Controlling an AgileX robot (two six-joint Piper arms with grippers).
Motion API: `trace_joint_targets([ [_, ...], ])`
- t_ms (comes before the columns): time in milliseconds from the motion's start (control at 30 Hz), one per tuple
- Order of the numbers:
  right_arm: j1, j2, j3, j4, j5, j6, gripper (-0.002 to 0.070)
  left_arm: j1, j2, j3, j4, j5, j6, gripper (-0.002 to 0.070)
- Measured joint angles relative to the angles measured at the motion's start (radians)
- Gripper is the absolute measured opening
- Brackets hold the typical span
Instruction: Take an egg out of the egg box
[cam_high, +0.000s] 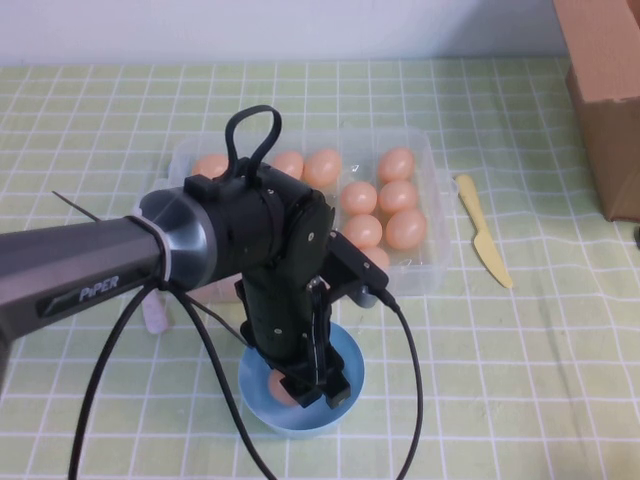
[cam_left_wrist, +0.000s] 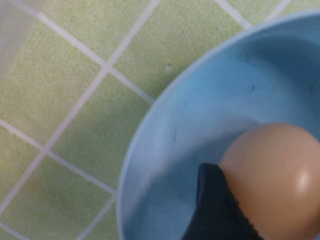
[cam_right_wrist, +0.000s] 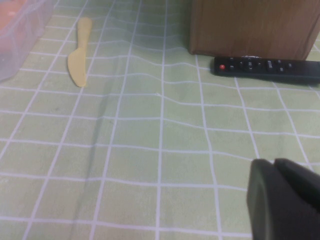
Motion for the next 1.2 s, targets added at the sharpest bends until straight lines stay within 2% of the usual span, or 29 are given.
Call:
trace_joint_targets([
  [467, 0.0, 0.0, 0.0, 0.0, 0.0, 0.0, -0.0017, 0.0, 0.009, -0.002, 0.004, -0.002, 0.0, 0.0363],
  [567, 0.0, 0.0, 0.0, 0.0, 0.0, 0.0, -0.0017, 0.0, 0.003, -0.002, 0.004, -0.017, 0.0, 0.0417],
  [700, 0.0, 0.0, 0.0, 0.0, 0.0, 0.0, -0.0017, 0.0, -0.035, 0.0, 0.007, -0.045, 0.0, 0.0523],
  [833, 0.0, 0.0, 0.0, 0.0, 0.0, 0.0, -0.0017, 0.0, -0.105, 0.0, 0.007, -0.047, 0.0, 0.0552],
  [933, 0.0, 0.0, 0.0, 0.0, 0.0, 0.0, -0.0017, -0.002, -0.175, 0.0, 0.007, -0.047, 0.0, 0.0546],
  [1000, 0.0, 0.0, 0.0, 0.0, 0.0, 0.0, -0.0017, -0.002, -0.252, 0.009, 0.007, -0.049, 0.0, 0.0501],
  [1033, 0.0, 0.0, 0.0, 0.0, 0.0, 0.0, -0.0017, -0.002, -0.289, 0.017, 0.007, -0.053, 0.0, 0.0452],
  [1133, 0.0, 0.0, 0.0, 0.0, 0.0, 0.0, -0.0017, 0.015, -0.443, 0.075, 0.007, -0.096, 0.0, 0.0204],
  [1167, 0.0, 0.0, 0.0, 0.0, 0.0, 0.0, -0.0017, 0.028, -0.494, 0.104, 0.007, -0.119, 0.002, 0.0134],
  [1200, 0.0, 0.0, 0.0, 0.0, 0.0, 0.0, -0.0017, 0.044, -0.533, 0.137, 0.009, -0.139, 0.002, 0.0096],
])
